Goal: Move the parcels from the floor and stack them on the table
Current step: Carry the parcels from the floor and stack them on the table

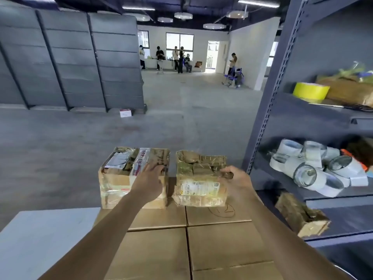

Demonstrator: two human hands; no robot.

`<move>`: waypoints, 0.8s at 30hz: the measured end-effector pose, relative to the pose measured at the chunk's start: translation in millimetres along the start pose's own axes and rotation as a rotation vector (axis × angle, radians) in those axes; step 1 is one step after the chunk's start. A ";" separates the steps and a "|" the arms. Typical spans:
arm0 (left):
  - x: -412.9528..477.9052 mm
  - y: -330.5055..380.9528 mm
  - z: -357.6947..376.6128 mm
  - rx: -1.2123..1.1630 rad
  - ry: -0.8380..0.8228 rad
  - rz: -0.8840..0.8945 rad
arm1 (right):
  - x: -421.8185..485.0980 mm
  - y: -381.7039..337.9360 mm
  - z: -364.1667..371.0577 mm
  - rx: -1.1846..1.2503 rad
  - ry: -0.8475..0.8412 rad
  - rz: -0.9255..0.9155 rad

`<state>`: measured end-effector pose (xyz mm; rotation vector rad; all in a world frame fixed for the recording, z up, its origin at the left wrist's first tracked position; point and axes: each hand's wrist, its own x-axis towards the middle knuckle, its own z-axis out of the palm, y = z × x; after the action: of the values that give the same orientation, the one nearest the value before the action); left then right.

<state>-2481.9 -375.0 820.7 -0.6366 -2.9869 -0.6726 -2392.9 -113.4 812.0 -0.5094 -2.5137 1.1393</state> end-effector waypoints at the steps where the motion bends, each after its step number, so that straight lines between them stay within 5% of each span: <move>1: 2.4 -4.6 3.6 0.036 -0.022 -0.006 | 5.0 -1.4 5.3 -0.011 -0.009 -0.015; 24: 38.3 -7.9 35.8 0.387 0.001 0.030 | 76.1 29.1 36.9 -0.049 -0.261 -0.130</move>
<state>-2517.5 -351.9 788.8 -0.6478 -2.9711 -0.0839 -2470.7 -85.1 778.2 -0.2158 -2.7550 1.1626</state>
